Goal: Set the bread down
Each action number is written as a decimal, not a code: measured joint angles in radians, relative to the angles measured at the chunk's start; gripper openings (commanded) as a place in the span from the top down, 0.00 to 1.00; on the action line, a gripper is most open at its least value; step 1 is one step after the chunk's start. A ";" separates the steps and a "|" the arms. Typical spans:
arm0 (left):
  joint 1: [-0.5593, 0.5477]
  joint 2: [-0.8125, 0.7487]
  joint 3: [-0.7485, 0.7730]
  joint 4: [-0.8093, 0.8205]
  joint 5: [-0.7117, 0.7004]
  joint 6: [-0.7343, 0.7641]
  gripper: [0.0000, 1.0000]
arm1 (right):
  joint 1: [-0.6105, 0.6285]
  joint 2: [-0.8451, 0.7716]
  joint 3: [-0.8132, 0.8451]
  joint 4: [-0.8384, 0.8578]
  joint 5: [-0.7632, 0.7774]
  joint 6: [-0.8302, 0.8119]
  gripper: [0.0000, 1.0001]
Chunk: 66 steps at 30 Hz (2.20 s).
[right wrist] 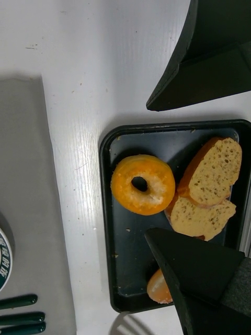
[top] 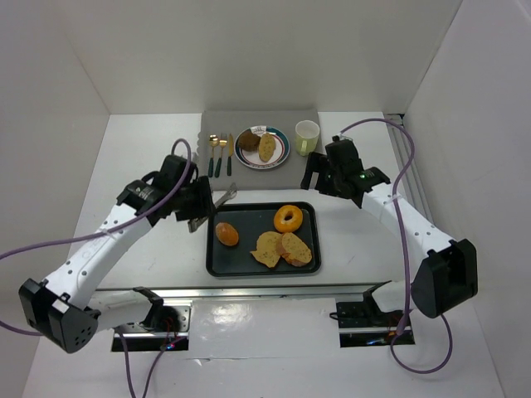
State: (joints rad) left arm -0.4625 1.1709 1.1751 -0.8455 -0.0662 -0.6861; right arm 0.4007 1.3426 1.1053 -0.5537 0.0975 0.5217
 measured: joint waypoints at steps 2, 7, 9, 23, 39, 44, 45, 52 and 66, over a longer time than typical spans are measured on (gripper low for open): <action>-0.014 -0.041 -0.054 -0.046 0.018 -0.028 0.35 | 0.003 0.000 0.000 0.000 0.000 -0.004 0.00; -0.052 -0.134 -0.094 -0.114 0.056 -0.105 0.35 | 0.011 0.000 0.000 0.000 0.000 -0.008 0.00; -0.065 -0.149 -0.100 -0.136 0.069 -0.130 0.35 | 0.013 0.000 0.000 0.000 0.000 -0.010 0.00; -0.138 -0.146 -0.243 -0.142 0.099 -0.269 0.43 | 0.023 0.000 0.000 0.000 0.001 -0.011 0.00; -0.145 -0.044 0.053 -0.161 0.059 -0.219 0.71 | 0.023 0.003 0.000 0.000 0.002 -0.014 0.00; -0.136 0.116 0.280 -0.113 0.015 -0.108 0.72 | 0.023 0.003 0.000 0.000 0.010 -0.014 0.00; -0.132 0.164 0.329 -0.095 0.008 -0.082 0.72 | 0.023 0.003 0.001 0.000 0.013 -0.014 0.00; -0.079 0.516 0.612 0.038 0.002 0.056 0.72 | 0.023 0.003 0.010 -0.005 0.057 -0.019 0.00; -0.047 0.973 0.925 0.079 0.068 0.156 0.53 | 0.008 0.002 0.009 -0.017 0.104 -0.022 0.00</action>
State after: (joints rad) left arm -0.5098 2.1441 2.0998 -0.7670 0.0021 -0.5301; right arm 0.4084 1.3449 1.1145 -0.5705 0.2012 0.4999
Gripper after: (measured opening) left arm 0.475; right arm 0.999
